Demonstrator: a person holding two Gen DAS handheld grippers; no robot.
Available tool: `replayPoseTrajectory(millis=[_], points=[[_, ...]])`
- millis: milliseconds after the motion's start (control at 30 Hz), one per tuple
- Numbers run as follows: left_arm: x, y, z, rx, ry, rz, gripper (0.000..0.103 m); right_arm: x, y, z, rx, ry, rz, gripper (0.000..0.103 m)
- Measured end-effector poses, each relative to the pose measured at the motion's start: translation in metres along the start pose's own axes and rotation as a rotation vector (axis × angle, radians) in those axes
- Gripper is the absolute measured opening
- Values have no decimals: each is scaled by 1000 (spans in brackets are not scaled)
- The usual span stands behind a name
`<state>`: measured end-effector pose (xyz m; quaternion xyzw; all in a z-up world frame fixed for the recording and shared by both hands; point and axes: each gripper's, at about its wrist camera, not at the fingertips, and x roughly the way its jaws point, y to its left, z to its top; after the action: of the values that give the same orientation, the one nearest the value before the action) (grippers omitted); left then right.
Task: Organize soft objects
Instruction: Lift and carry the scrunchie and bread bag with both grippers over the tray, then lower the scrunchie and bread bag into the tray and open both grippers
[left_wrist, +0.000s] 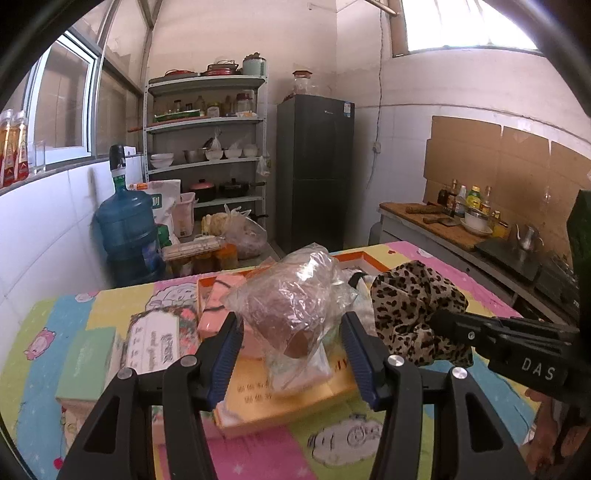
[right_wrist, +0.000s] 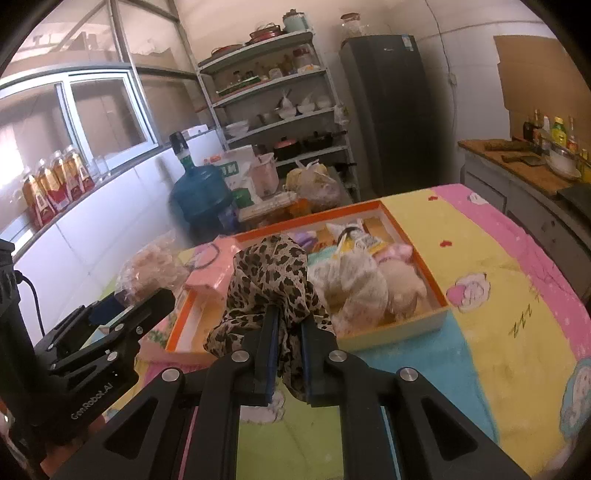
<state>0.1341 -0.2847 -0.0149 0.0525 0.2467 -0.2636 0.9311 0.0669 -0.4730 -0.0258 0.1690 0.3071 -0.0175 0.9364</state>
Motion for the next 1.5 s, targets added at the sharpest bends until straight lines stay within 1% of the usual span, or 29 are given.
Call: replayPoseTrajectory(millis=[433,700,1033,1367,1467,1500], points=[[48,-3,22,0,35,26,55,36,-22,37,3,-19,-5,12],[78,-4,28,-5,73,35,55,60,-31,51,10,-13,1,13],[112,2,22,-34,150,32,55,88,-39,55,6,24,-16,14],[133,3,14,-38,194,38,55,116,-41,53,-4,74,-20,14],[138,7,12,-47,208,34,56,124,-43,50,1,93,-23,15],[140,8,12,-57,208,22,56,124,-44,50,3,95,-23,18]])
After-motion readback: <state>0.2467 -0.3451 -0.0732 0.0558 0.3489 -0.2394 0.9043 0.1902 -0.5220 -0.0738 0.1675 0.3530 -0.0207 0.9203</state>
